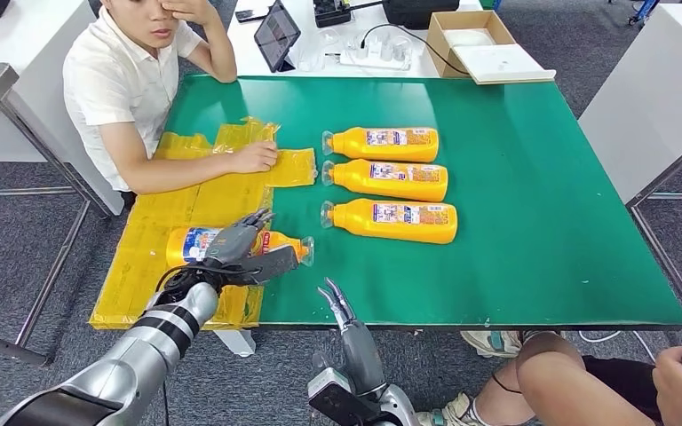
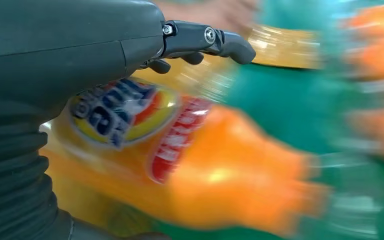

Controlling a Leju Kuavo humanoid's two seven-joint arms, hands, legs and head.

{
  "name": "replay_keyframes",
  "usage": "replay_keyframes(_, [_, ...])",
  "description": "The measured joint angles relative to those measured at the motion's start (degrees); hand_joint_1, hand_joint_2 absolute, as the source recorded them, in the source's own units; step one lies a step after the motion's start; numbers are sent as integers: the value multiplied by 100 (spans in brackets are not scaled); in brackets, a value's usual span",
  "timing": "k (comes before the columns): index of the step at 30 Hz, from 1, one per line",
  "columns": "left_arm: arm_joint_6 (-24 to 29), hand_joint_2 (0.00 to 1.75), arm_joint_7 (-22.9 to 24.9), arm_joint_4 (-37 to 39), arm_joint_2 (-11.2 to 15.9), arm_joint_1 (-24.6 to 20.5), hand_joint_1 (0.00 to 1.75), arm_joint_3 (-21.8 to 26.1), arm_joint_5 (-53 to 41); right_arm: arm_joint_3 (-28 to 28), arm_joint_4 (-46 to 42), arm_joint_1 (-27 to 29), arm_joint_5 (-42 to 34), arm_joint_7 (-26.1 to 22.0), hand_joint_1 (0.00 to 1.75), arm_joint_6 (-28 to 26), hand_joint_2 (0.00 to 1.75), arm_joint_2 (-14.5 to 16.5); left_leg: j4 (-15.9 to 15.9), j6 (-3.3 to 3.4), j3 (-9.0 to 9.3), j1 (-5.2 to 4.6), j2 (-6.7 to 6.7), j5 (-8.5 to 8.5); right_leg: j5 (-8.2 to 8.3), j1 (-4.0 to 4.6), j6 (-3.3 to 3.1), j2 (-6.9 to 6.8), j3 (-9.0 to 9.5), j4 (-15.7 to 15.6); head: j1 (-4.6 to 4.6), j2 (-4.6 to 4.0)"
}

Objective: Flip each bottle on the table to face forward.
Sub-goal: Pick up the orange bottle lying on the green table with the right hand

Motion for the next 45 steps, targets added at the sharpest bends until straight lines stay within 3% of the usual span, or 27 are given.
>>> replay_keyframes(3, [-730, 175, -718, -2, -44, 19, 0, 170, 907, -2, 142, -62, -75, -142, 0, -16, 0, 0, 0, 0, 11, -1, -1, 0, 0, -1, 0, 0, 11, 0, 2, 0])
replay_keyframes(10, [-1676, 175, -1222, -302, -71, 287, 0, 267, 2675, 5, 394, -117, -235, -316, 0, -104, 0, -6, 0, 2, 13, -1, 6, 4, 2, 1, 1, 1, 10, 1, 1, 0])
replay_keyframes(13, [-1820, 175, -1255, -539, -69, 461, 0, 261, 3163, 13, 461, -131, -271, -348, 0, -134, 0, -8, 0, 2, 9, 1, 9, 4, 2, 3, 0, 1, 5, 2, 1, 0])
replay_keyframes(21, [-1853, 175, -1257, -780, -64, 629, 0, 253, 3223, 18, 573, -145, -275, -353, 0, -137, 0, -9, 0, 2, 2, 1, 7, 2, 1, 2, 0, 1, 1, 1, 1, 0])
replay_keyframes(35, [-1809, 175, -1330, -874, -64, 691, 0, 250, 3385, 18, 651, -155, -283, -353, 0, -148, 0, -9, 0, 2, 2, 1, 8, 3, 1, 3, 0, 1, 0, 1, 1, 0])
replay_keyframes(38, [-1356, 175, -1575, -1285, -76, 915, 0, 248, 3916, 23, 651, -147, -319, -352, 0, -204, 0, -19, 0, 2, 2, 1, 10, 2, 1, 2, 0, 2, -2, 1, 1, 0])
replay_keyframes(42, [-371, 175, -1813, -2362, -116, 1419, 0, 199, 4366, 61, 608, -107, -361, -322, 0, -244, 0, -72, 0, 2, -2, 0, 9, 0, 0, 2, 0, 2, -6, 0, 0, 0])
replay_keyframes(45, [-24, 175, -2014, -3163, -152, 1763, 0, 133, 4618, 103, 551, -80, -375, -297, 0, -247, 0, -109, 0, 1, -6, 0, 9, 0, 0, 2, 0, 2, -11, -1, 0, 1])
